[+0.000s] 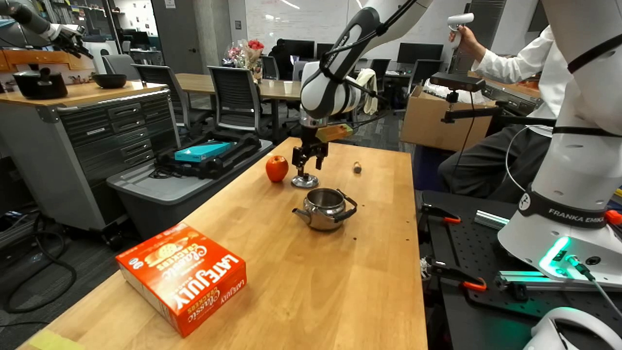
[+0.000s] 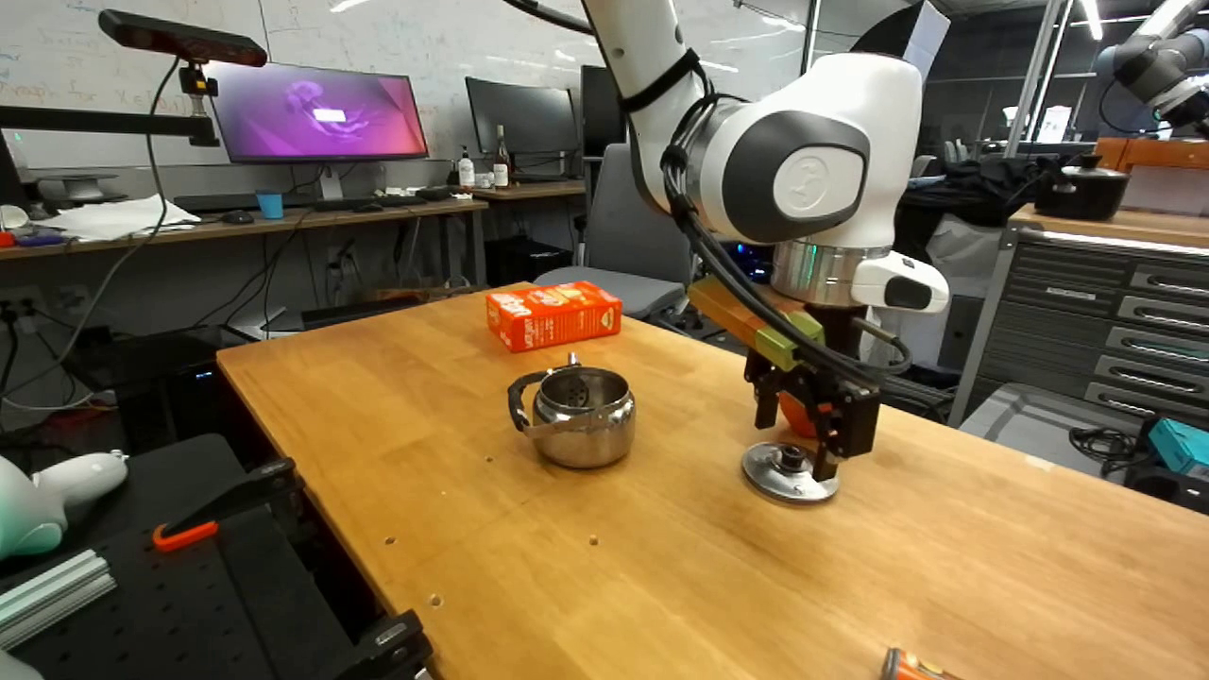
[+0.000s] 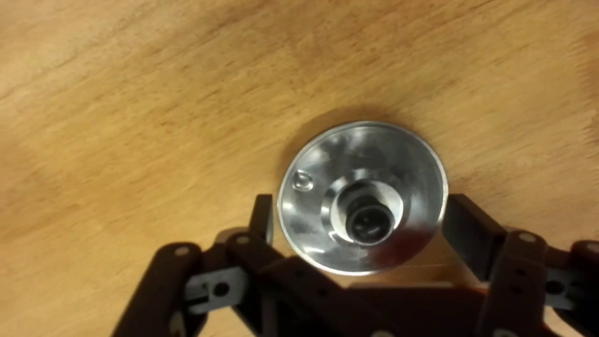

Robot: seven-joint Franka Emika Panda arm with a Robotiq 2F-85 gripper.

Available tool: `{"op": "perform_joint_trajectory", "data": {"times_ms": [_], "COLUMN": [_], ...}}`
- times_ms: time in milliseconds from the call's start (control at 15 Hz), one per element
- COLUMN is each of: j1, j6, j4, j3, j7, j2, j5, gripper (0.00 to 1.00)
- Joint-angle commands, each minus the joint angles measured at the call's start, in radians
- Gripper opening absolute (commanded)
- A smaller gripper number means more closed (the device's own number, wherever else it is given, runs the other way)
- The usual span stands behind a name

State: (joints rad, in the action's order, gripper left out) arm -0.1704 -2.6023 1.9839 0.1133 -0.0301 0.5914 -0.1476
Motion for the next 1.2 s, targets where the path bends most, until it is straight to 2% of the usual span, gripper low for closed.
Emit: {"op": "perform_joint_trajectory", "data": {"times_ms": [0,67,467,800,1133], "j1": [0.021,0.017,0.009,0.015,0.032], "j6": [-0.016,-0.019,-0.066,-0.049,-0.025], "j4": [-0.024,-0.029,-0.065,-0.073,-0.008], "j3": [0.024,0.021,0.012,0.019,0.03], "j7": [-0.048,-0.048,-0.037,-0.031,-0.013], "j2": [0.03,0.036,0.072,0.071,0.014], "j5": [0.042,0.042,0.037,0.057,0.125], "gripper": [0.63,0.53,0.08,0.09,0.09]}}
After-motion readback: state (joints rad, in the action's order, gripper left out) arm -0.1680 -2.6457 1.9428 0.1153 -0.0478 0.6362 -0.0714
